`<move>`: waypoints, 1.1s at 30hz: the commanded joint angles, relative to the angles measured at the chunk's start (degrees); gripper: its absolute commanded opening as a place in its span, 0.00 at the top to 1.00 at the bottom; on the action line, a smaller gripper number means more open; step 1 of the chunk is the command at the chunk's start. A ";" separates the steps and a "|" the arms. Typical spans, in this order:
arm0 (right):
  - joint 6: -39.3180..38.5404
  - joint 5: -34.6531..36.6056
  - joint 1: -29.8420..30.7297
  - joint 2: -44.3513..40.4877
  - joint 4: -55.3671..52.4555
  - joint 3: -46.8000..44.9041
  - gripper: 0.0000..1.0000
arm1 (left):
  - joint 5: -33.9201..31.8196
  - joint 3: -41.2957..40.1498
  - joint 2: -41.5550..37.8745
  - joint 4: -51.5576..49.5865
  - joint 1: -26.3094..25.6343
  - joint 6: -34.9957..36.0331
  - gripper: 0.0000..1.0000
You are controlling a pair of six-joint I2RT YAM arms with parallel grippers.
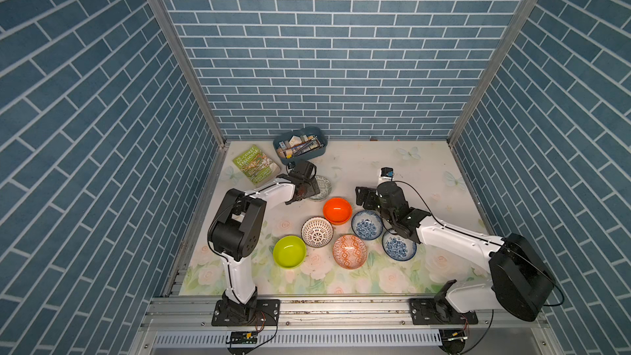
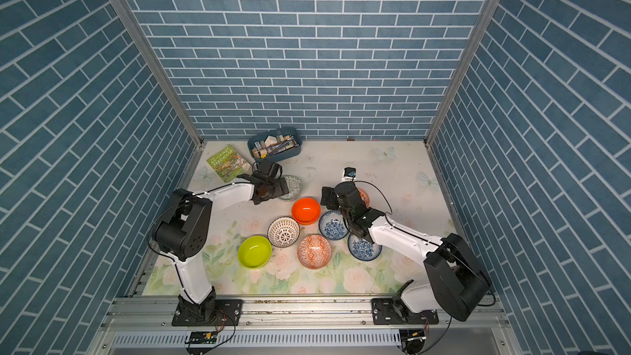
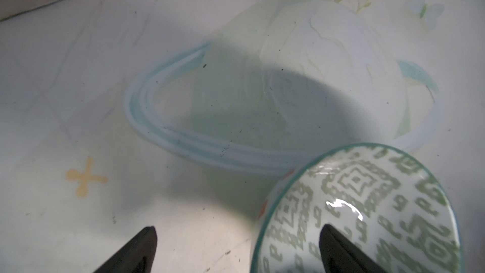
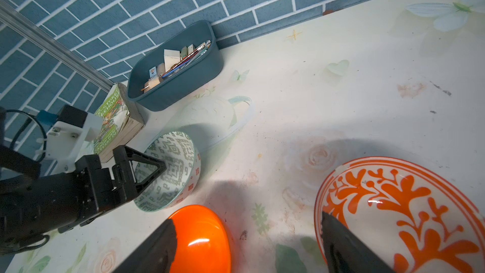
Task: Stack the bowls
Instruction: Move the bowl to the center of the board, then pick up the bowl from the center of the board.
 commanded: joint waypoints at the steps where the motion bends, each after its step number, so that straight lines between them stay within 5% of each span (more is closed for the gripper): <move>1: -0.70 0.01 0.25 -2.89 0.97 -0.95 0.12 | -1.57 -2.27 -5.62 -1.85 -0.05 -0.44 0.00; 5: 1.42 -5.37 0.23 -3.89 -5.37 1.76 0.12 | -1.58 -8.07 -13.89 -2.42 -0.05 -0.54 0.00; 11: 10.34 -17.90 1.61 -0.44 -20.64 10.29 0.17 | 6.79 -25.33 -30.77 6.83 -0.12 1.68 0.00; 14: 10.17 -24.39 3.51 6.39 -27.74 17.51 0.28 | 10.37 -33.45 -38.34 12.40 -0.05 0.52 0.00; 19: 10.32 -25.29 8.38 12.52 -33.27 22.66 0.32 | 12.22 -39.25 -47.17 16.74 0.40 -0.71 0.00; 22: 10.49 -27.54 9.83 16.00 -34.48 23.83 0.43 | 12.67 -41.23 -49.80 17.42 0.54 -0.28 0.00; 33: 10.84 -21.41 14.85 23.42 -42.64 29.56 0.51 | 14.06 -42.80 -50.49 20.07 0.96 0.48 0.00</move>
